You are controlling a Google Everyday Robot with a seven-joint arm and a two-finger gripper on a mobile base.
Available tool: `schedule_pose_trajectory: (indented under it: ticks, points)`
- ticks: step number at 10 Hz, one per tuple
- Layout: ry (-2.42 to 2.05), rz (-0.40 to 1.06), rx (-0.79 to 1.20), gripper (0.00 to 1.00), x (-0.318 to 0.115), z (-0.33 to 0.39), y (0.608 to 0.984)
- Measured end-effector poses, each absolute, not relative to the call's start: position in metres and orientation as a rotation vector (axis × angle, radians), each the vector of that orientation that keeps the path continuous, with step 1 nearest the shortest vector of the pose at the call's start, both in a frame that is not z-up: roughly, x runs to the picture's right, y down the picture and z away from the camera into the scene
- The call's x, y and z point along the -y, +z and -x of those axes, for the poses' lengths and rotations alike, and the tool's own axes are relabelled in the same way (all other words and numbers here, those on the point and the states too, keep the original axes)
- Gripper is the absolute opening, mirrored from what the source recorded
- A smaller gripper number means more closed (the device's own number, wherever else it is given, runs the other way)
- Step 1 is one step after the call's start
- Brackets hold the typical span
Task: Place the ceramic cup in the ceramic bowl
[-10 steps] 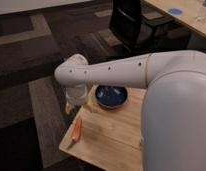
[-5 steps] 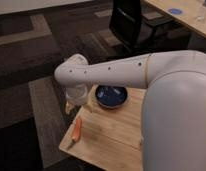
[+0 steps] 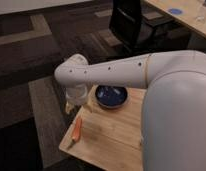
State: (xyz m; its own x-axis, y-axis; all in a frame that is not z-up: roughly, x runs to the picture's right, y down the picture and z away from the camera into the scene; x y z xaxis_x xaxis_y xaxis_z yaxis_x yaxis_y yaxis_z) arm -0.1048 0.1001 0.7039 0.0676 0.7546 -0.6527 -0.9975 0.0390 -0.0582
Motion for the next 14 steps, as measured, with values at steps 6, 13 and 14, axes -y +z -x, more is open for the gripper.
schedule_pose_trajectory:
  ticks: [6, 13, 14]
  points:
    - [1.519, 0.638, -0.468, 0.65, -0.083, 0.077, 0.705]
    - [1.512, 0.609, -0.565, 0.65, -0.032, -0.055, 0.682]
    - [1.511, 0.609, -0.564, 0.65, -0.032, -0.054, 0.682]
